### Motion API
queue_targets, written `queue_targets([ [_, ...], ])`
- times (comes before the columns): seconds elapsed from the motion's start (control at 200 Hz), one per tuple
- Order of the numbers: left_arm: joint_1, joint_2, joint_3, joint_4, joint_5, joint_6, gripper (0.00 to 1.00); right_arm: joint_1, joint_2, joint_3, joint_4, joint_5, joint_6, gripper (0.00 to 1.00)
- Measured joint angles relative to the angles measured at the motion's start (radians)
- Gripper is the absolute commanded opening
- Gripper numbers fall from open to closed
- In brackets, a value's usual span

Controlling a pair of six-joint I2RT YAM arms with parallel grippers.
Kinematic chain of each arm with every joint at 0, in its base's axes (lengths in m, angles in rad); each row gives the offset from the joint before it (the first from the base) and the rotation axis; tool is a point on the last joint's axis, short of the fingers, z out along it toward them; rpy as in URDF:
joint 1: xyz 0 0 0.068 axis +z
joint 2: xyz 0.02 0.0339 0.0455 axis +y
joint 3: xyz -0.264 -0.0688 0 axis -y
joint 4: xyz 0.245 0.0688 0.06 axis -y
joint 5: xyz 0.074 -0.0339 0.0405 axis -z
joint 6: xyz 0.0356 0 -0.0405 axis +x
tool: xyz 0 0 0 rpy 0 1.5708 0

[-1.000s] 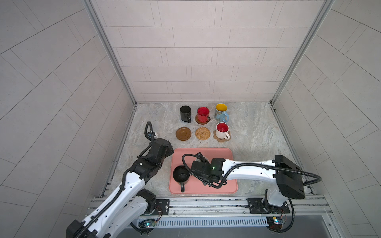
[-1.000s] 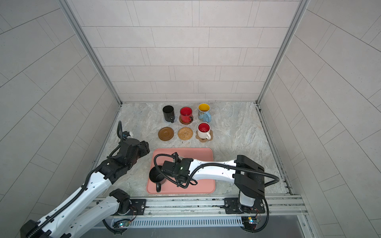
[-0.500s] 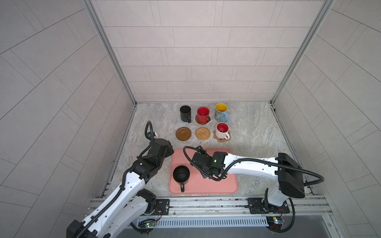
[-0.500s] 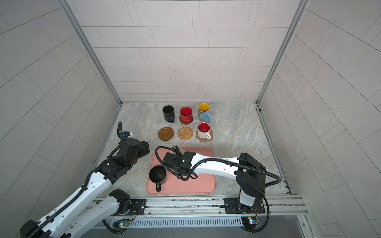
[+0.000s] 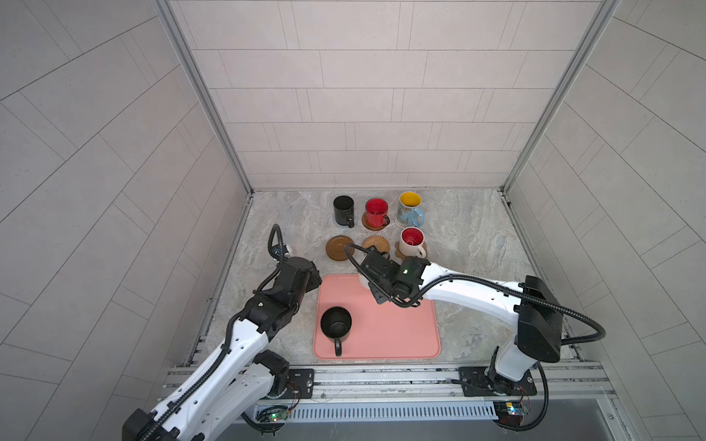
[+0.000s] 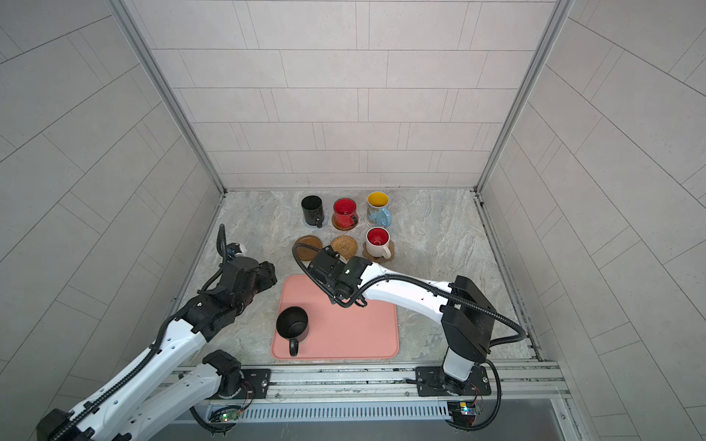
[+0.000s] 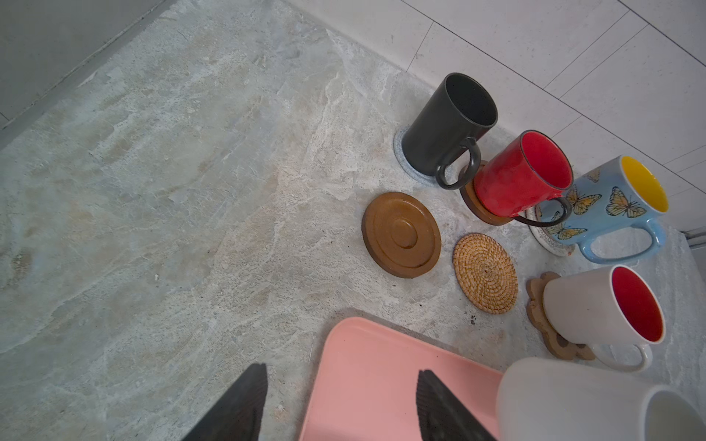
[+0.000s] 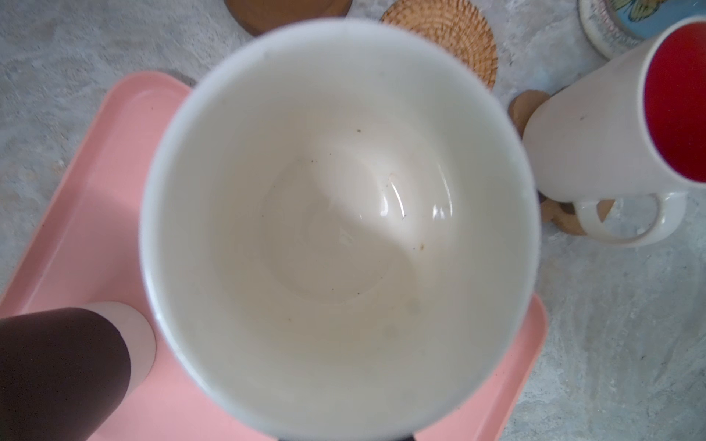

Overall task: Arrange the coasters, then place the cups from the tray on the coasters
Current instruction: 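Lift the white mug off the tray and carry it toward the woven rattan coaster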

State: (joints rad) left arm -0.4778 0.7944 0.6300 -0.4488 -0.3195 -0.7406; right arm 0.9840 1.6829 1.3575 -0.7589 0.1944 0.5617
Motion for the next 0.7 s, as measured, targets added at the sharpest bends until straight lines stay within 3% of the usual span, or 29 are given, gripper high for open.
queue_targets([
  [0.701, 0.0, -0.058, 0.0, -0.031, -0.011, 0.001, 0.69, -0.208, 0.183, 0.206, -0.005, -0.058, -0.242, 0.08],
])
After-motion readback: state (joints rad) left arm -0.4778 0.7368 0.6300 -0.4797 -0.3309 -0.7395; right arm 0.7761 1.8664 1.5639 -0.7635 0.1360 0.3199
